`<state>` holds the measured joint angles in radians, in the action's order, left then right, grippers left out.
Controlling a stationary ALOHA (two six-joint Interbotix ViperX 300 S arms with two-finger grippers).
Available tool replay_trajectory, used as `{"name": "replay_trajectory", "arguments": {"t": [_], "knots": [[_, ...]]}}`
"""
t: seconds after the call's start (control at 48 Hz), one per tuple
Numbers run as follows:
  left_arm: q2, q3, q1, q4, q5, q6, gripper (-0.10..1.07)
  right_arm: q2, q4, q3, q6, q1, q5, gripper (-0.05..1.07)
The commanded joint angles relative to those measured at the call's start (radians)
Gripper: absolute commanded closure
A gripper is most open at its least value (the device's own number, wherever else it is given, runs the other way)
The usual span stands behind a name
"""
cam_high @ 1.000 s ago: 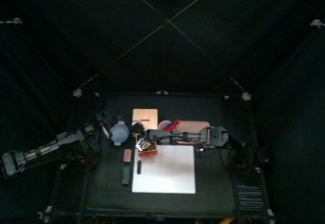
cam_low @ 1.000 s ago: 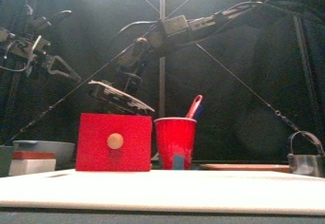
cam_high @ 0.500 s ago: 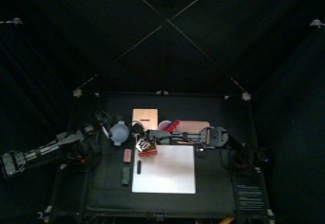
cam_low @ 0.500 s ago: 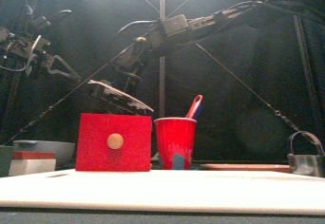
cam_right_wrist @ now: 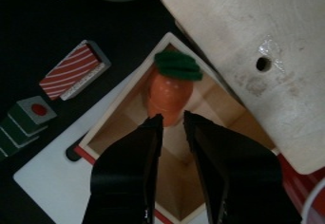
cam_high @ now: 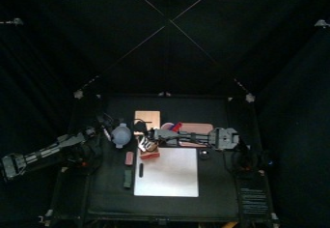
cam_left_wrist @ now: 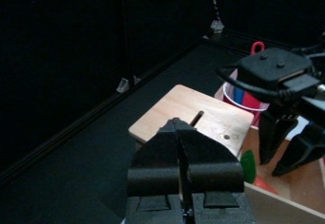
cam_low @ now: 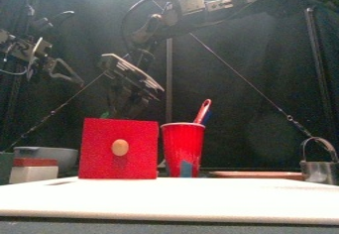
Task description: Grab carrot from open drawer and put onto cutting board
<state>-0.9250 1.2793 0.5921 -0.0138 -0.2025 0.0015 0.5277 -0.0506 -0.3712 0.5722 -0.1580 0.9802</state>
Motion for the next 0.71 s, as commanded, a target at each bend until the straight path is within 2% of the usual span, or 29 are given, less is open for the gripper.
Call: {"name": "replay_trajectory", "arguments": {"t": [0.0, 0.312, 0.688], "knots": [[0.002, -0.012, 0.003, 0.000, -0.003, 0.000, 0.97, -0.060, -0.003, -0.014, -0.003, -0.008, 0.002, 0.37], [0.003, -0.008, 0.003, 0.000, -0.003, 0.000, 0.97, -0.044, 0.005, -0.003, -0.009, -0.005, 0.003, 0.34], [0.002, -0.003, 0.003, 0.000, -0.005, -0.002, 0.97, -0.008, 0.110, 0.000, 0.005, -0.009, 0.003, 0.15]]}}
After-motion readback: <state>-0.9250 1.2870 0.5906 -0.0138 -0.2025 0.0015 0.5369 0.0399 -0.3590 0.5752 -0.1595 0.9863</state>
